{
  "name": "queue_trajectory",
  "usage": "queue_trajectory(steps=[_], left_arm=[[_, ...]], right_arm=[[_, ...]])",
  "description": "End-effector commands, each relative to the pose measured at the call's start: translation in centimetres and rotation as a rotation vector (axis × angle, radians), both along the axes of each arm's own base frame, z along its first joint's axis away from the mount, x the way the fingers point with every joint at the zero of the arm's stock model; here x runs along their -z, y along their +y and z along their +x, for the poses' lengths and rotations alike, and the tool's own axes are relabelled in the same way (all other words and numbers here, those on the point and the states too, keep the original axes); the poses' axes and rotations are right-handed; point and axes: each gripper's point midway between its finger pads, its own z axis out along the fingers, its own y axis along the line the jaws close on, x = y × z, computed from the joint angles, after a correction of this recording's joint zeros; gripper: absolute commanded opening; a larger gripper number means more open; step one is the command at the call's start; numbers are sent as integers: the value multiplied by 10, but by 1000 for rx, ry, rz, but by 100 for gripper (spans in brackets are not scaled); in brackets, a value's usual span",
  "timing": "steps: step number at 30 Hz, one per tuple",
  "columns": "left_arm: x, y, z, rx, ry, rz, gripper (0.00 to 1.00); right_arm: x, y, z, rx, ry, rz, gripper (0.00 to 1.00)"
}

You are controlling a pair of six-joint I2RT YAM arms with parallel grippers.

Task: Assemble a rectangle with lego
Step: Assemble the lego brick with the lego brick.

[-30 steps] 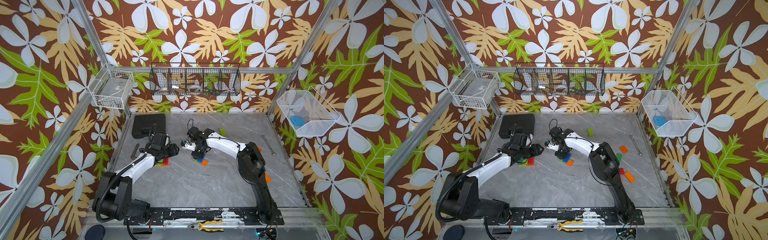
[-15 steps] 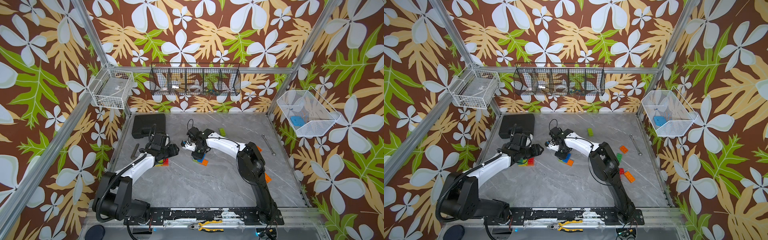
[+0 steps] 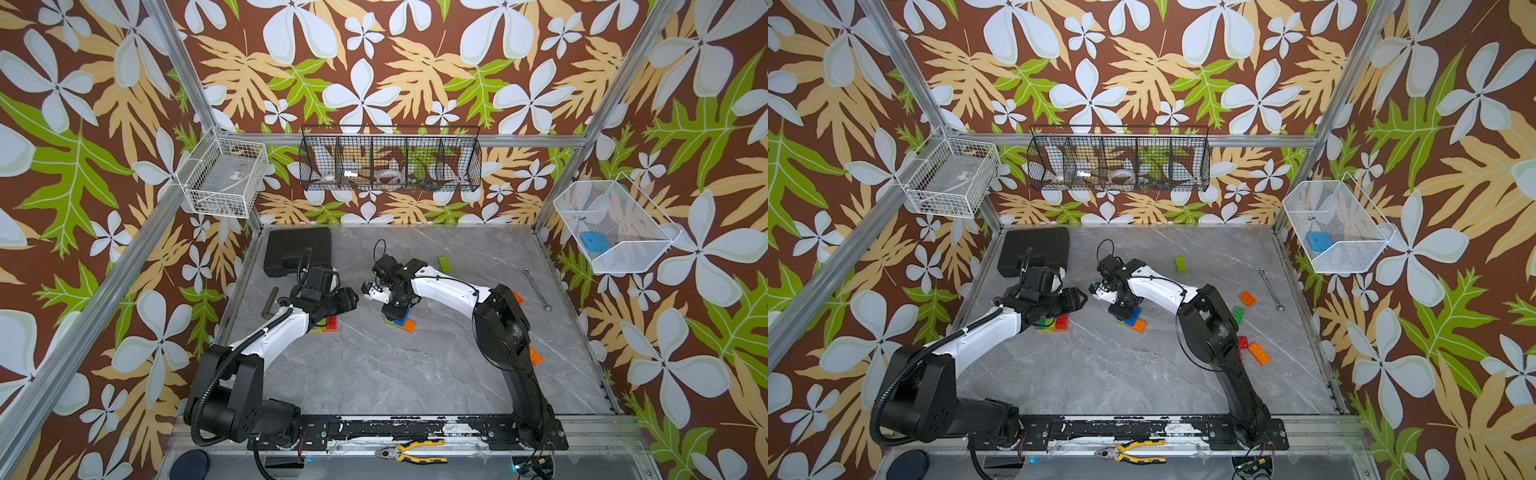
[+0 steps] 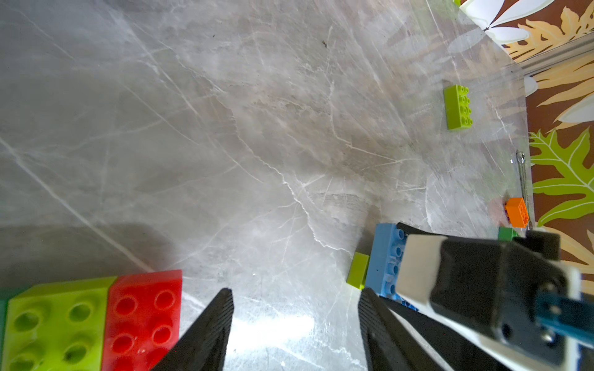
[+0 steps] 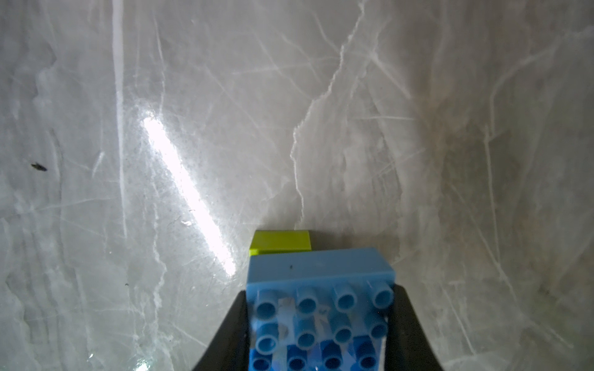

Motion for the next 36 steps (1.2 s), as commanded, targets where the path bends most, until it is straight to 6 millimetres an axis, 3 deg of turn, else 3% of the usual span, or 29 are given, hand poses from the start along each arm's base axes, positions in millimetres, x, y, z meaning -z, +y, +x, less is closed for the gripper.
queue_trajectory(steps=[1,19,36], left_arm=[[-5,0,4,1,-28,1,64],[-4,0,4,2,-29,-3,64],[-3,0,3,2,-27,1,64]], right_arm=[[2,-7,2,22,-17,-36,15],[-10,1,0,25,-34,-19,14],[4,-1,-7,21,-4,-39,13]])
